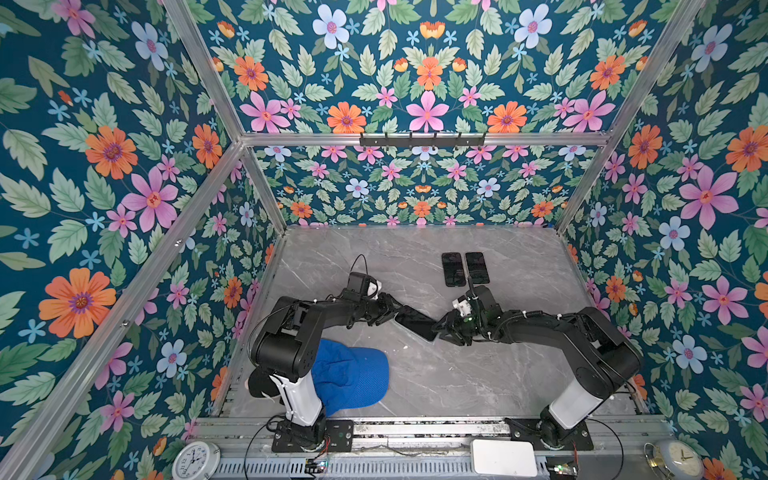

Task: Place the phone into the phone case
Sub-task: 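Tilt the phone flat into the case and open the right gripper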

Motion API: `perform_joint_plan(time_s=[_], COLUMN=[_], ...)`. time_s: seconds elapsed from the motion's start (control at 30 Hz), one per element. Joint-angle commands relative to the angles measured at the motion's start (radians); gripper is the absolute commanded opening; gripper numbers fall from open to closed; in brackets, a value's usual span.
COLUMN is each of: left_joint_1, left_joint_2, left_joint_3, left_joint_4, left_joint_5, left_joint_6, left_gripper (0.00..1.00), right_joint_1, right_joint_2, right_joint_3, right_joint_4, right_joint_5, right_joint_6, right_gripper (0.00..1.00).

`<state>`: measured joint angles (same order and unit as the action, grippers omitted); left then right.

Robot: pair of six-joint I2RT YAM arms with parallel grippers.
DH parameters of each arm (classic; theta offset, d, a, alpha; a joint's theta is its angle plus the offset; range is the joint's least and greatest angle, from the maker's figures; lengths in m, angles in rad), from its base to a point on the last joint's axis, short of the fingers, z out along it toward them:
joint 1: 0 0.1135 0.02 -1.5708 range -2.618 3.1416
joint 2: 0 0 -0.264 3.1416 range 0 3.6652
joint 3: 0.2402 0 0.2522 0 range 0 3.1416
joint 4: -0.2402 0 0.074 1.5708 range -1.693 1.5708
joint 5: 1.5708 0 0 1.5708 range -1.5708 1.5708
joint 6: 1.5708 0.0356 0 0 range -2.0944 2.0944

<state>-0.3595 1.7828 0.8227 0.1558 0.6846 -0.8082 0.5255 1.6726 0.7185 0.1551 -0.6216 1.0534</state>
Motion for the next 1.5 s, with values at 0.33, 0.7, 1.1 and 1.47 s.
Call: perform_joint_plan(time_s=[0.33,0.7,1.1,1.47], left_joint_1=[0.0,-0.001,-0.001,0.03], left_joint_2=[0.013,0.027,0.029,-0.007], left_joint_3=[0.013,0.013,0.012,0.008], left_joint_4=[-0.046,-0.025,-0.018,-0.112], left_joint_5=[0.001,0.013,0.013,-0.024], left_joint_6=[0.046,0.04,0.041,0.103], left_gripper=[0.52,0.51,0.51,0.59], right_joint_1=[0.042,0.057,0.074,0.079], right_joint_2=[0.033,0.06,0.106,0.021], right_joint_3=[0.104,0.152,0.191,0.176], right_joint_4=[-0.181,-0.196,-0.183,-0.295], right_joint_5=[0.034,0.043,0.043,0.052], right_joint_6=[-0.092,-0.093,-0.087,-0.138], right_gripper=[0.36,0.18,0.17,0.24])
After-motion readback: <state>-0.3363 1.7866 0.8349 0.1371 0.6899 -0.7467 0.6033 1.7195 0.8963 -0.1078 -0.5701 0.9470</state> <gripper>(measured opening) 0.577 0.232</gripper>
